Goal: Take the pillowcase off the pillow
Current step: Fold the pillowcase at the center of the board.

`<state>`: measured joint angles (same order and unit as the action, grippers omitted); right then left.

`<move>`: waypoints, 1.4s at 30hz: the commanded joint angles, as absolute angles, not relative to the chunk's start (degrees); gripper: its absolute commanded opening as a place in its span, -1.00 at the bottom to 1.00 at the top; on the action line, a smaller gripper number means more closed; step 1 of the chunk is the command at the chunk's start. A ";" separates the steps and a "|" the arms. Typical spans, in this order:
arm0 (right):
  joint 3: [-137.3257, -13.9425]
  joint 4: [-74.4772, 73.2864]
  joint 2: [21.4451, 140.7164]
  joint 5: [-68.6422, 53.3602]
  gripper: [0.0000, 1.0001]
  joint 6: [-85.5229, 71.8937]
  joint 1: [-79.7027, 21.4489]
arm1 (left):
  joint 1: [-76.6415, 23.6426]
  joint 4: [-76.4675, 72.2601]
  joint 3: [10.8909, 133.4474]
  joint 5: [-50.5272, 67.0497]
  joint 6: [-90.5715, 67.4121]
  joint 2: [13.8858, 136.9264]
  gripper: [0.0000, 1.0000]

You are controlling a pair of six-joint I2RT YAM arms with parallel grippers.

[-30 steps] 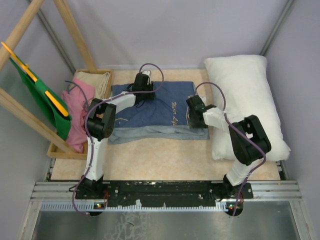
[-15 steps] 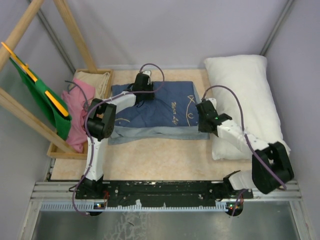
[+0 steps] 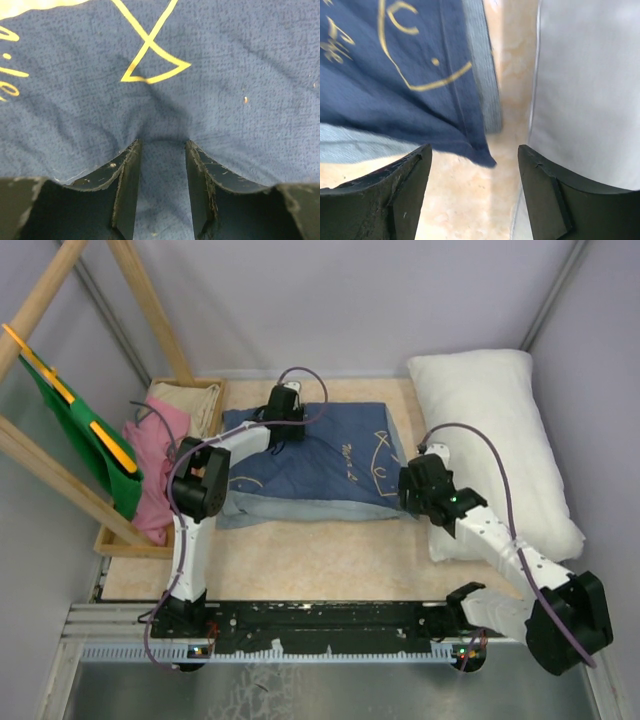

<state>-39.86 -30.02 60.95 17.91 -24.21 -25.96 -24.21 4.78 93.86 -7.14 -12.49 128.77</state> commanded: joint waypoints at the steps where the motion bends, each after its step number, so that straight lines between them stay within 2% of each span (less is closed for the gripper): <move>1: -48.65 -19.75 66.36 19.46 0.39 -23.42 -26.57 | -23.64 6.95 92.85 -7.87 -11.14 124.47 -0.06; 8: -66.53 -19.05 91.61 18.67 0.11 -20.76 -35.07 | -23.62 7.56 92.42 -7.63 -11.25 124.29 -0.05; 12: -69.36 -19.66 99.99 13.12 -0.04 -21.43 -37.71 | -23.64 7.71 92.51 -6.61 -11.67 125.06 -0.04; 20: -56.98 -24.42 90.82 3.63 -0.07 -18.80 -45.99 | -23.43 8.79 94.42 -6.64 -11.86 127.40 -0.04; 23: -51.84 -26.17 85.30 -4.92 -0.06 -17.64 -46.76 | -23.11 9.36 95.87 -6.34 -12.03 128.37 -0.04; 28: -50.72 -28.69 79.60 -9.38 0.08 -14.20 -46.29 | -23.02 10.47 98.17 -5.44 -11.90 128.80 -0.01; 30: -52.80 -26.13 79.01 -12.55 0.18 -14.54 -42.95 | -22.97 10.89 98.52 -4.21 -11.37 127.62 0.10; 33: -55.54 -16.60 79.53 -17.88 0.22 -21.06 -34.33 | -22.78 11.76 98.32 -2.19 -11.69 123.73 0.50; 34: -56.69 -13.02 80.78 -17.15 0.13 -23.95 -31.87 | -22.45 12.16 98.11 -0.42 -11.93 122.15 0.65; 36: -60.99 -9.34 85.52 -13.44 -0.23 -27.98 -28.04 | -21.66 13.22 97.54 2.76 -12.65 118.72 0.86; 39: -69.47 -6.61 95.38 -11.78 -0.74 -31.01 -24.26 | -20.33 15.06 94.57 5.60 -13.79 113.23 0.93; 42: -77.90 -6.75 106.24 -12.78 -1.00 -30.99 -22.42 | -19.92 15.15 86.74 4.54 -13.98 106.54 0.92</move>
<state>-69.14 -11.86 96.01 -12.71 -27.53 -24.10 -21.06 13.93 93.51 2.31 -12.91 116.33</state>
